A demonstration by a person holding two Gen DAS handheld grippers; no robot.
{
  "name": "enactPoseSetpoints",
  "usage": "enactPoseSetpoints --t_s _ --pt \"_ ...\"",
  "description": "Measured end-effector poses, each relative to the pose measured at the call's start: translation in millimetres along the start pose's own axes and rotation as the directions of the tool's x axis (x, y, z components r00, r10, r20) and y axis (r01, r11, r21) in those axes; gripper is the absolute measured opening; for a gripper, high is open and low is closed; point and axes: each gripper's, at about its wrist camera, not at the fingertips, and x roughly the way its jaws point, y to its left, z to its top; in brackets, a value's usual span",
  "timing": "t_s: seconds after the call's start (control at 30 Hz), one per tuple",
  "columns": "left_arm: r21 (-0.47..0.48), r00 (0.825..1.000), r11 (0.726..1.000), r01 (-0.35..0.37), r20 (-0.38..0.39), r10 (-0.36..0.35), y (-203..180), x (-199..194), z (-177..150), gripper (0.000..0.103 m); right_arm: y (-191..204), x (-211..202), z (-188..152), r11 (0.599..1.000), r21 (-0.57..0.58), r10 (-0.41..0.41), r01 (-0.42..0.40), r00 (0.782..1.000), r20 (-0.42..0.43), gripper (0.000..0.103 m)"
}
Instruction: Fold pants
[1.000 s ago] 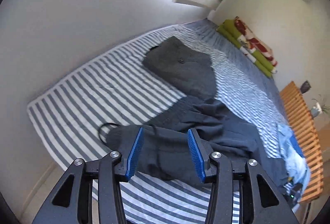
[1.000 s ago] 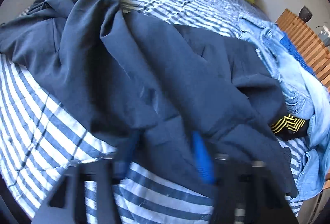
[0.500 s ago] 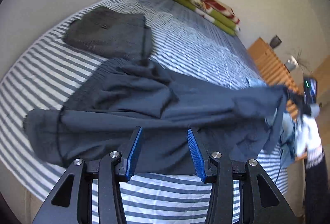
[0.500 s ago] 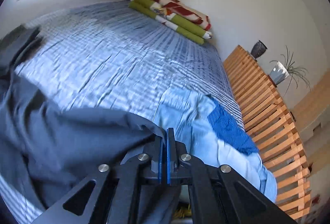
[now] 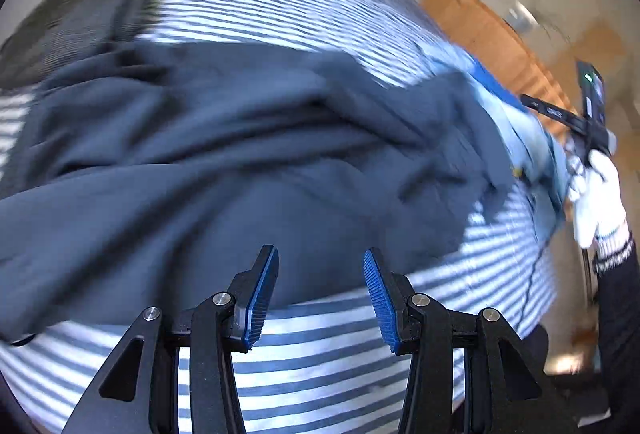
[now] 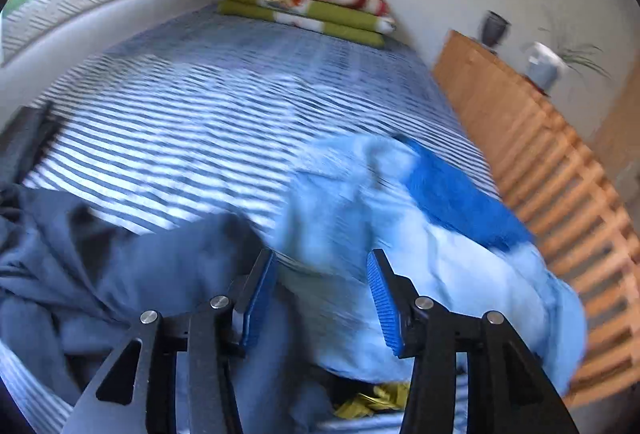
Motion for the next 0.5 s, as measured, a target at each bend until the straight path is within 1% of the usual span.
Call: enactPoseSetpoints --t_s 0.03,0.07,0.1,0.13,0.17,0.2,0.27,0.33,0.4,0.43,0.47,0.5 --pt "0.017 1.000 1.000 0.017 -0.006 -0.017 -10.1 4.9 0.3 0.048 -9.7 3.2 -9.2 0.999 0.028 0.022 -0.021 0.999 -0.035 0.043" --pt "0.035 0.999 0.999 0.034 -0.008 -0.034 -20.9 9.2 0.2 0.048 -19.9 7.5 -16.2 0.996 0.070 0.061 -0.056 0.995 -0.074 0.044" --pt "0.047 0.999 0.998 0.044 -0.008 -0.044 -28.3 12.5 0.3 0.048 -32.0 11.9 -28.0 0.981 0.141 0.153 -0.136 0.981 -0.121 0.046" --pt "0.056 0.999 0.997 0.053 -0.011 -0.052 -33.7 15.0 0.7 0.048 -36.7 13.6 -37.4 0.964 0.179 0.222 -0.196 0.965 -0.140 0.047" --pt "0.062 0.998 0.996 0.063 -0.020 -0.062 -37.6 18.0 0.6 0.049 -37.8 13.0 -49.5 0.949 0.205 0.273 -0.240 0.951 -0.148 0.049" --pt "0.062 0.998 0.996 0.065 -0.028 -0.063 -39.4 21.0 0.2 0.050 -35.0 11.3 -58.0 0.943 0.211 0.290 -0.256 0.946 -0.148 0.053" --pt "0.047 0.997 0.997 0.063 -0.046 -0.061 -44.4 30.4 -0.6 0.052 -16.9 8.0 -80.1 0.935 0.182 0.335 -0.305 0.928 -0.164 0.060" --pt "0.040 0.996 0.997 0.059 -0.070 -0.056 -47.7 40.7 0.0 0.053 3.4 6.8 -94.8 0.926 0.158 0.368 -0.342 0.912 -0.181 0.060" --pt "0.046 0.995 0.997 0.056 -0.087 -0.052 -51.7 49.7 2.4 0.053 27.2 8.9 -106.0 0.907 0.140 0.418 -0.397 0.886 -0.201 0.060" --pt "0.053 0.994 0.997 0.054 -0.094 -0.049 -52.8 53.9 2.2 0.053 38.6 10.9 -108.6 0.904 0.123 0.427 -0.410 0.881 -0.206 0.060" --pt "0.062 0.994 0.997 0.047 -0.102 -0.041 -54.6 58.9 3.3 0.053 52.0 11.4 -110.3 0.913 0.090 0.408 -0.398 0.889 -0.209 0.060" --pt "0.067 0.994 0.997 0.040 -0.108 -0.032 -54.6 63.0 3.1 0.053 65.6 12.7 -110.7 0.936 0.036 0.350 -0.351 0.912 -0.213 0.060"
